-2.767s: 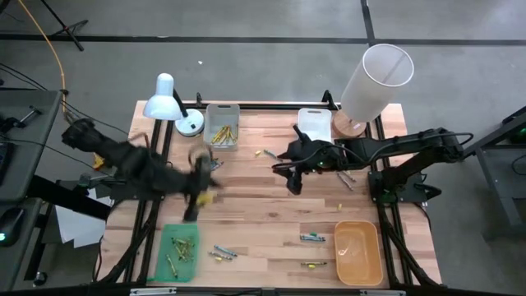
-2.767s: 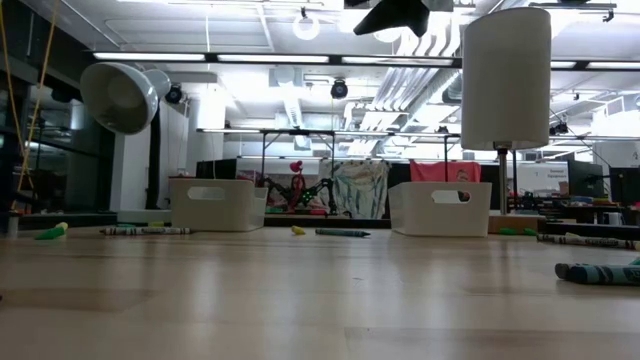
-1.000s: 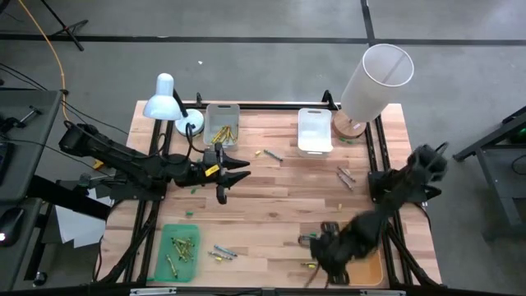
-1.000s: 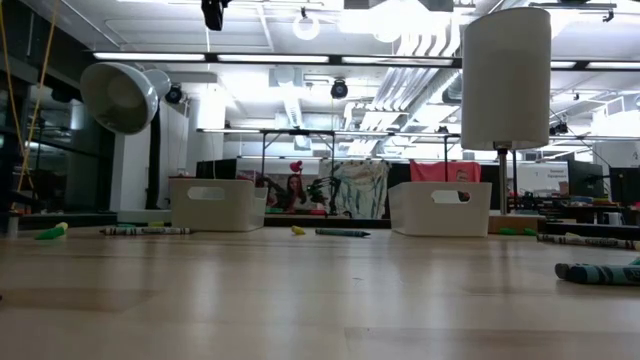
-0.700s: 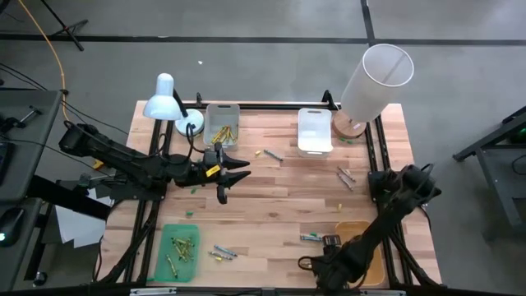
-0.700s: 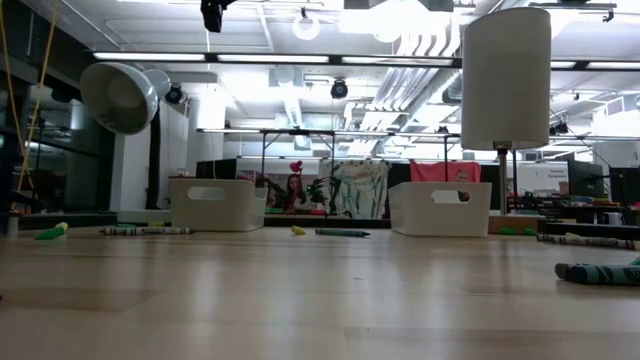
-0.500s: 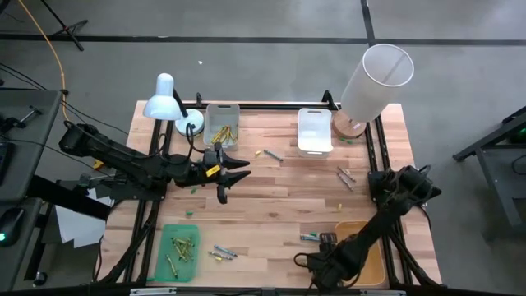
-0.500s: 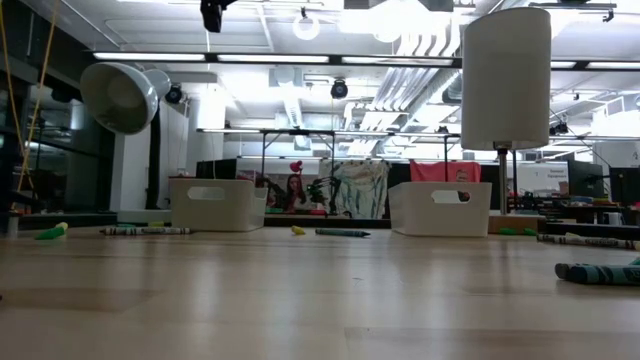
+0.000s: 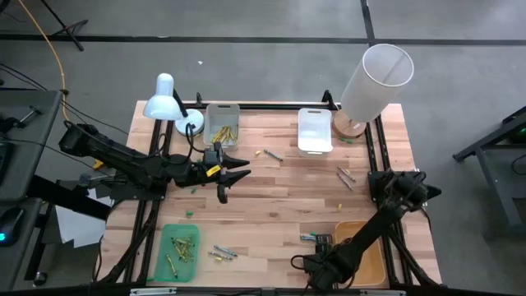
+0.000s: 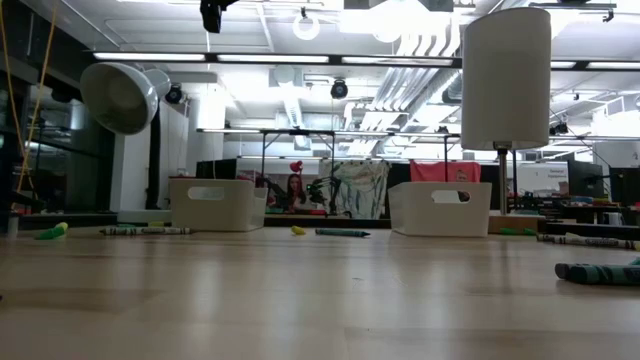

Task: Sort crayons
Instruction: Put the green crayon into the green bin

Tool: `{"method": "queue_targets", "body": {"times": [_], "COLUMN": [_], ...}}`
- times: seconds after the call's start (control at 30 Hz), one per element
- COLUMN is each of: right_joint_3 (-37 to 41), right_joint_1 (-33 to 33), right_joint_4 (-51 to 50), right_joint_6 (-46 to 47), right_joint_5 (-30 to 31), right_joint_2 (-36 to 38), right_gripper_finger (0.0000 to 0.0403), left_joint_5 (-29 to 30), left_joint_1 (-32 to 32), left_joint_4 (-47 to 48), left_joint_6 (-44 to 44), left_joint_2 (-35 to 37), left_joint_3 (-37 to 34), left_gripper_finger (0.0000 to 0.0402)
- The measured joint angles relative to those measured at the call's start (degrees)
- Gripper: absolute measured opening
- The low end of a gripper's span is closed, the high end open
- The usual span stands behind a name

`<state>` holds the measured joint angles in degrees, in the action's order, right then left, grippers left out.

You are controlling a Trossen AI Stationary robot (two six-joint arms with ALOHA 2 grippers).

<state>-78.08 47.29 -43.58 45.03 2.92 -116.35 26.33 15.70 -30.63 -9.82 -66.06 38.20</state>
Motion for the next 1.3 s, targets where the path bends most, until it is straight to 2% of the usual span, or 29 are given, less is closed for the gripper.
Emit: {"method": "queue_targets", "body": {"times": [0.13,0.23,0.33,0.4,0.53,0.67,0.83,0.93,1.07,1.2,1.3], "right_joint_3": [0.0,0.0,0.0,0.0,0.0,0.2,0.3,0.3,0.3,0.3,0.3], "right_joint_1": [0.0,0.0,-0.1,-0.1,-0.1,-0.2,-1.7,-4.3,-9.8,-16.1,-20.7], "right_joint_4": [-0.3,-0.6,-0.9,-0.9,-1.0,-1.5,-5.7,-11.5,-13.3,-8.1,1.2], "right_joint_6": [0.0,0.1,0.1,0.3,1.3,0.2,-4.9,-6.4,-6.5,-9.0,-16.0], "right_joint_5": [0.7,0.9,0.9,0.5,0.3,-0.4,-0.1,5.1,14.7,24.5,26.1], "right_joint_2": [-0.1,-0.2,-0.2,-0.2,-0.2,0.6,7.7,13.7,22.4,28.2,29.7], "right_gripper_finger": [0.0186,0.0123,0.0043,0.0014,0.0021,0.0006,0.0003,0.0002,0.0001,0.0001,0.0001], "left_joint_5": [0.2,0.8,1.4,1.5,1.5,1.5,3.1,3.5,3.4,2.5,1.1], "left_joint_1": [0.0,0.0,0.0,0.0,0.0,0.0,0.0,0.0,0.0,0.0,0.0], "left_joint_4": [0.0,0.0,0.0,0.0,0.0,0.0,-0.2,-0.6,-0.7,-0.7,-1.0], "left_joint_6": [0.0,0.0,0.0,0.0,0.0,0.0,0.0,0.0,-0.2,-1.9,-2.1], "left_joint_2": [0.0,0.0,0.0,0.0,0.0,0.1,0.3,0.3,0.3,0.3,0.3], "left_joint_3": [0.0,0.0,0.0,0.0,0.0,0.0,0.0,0.0,0.0,0.0,0.0], "left_gripper_finger": [0.0126,0.0126,0.0126,0.0126,0.0126,0.0126,0.0126,0.0126,0.0126,0.0126,0.0126]}}
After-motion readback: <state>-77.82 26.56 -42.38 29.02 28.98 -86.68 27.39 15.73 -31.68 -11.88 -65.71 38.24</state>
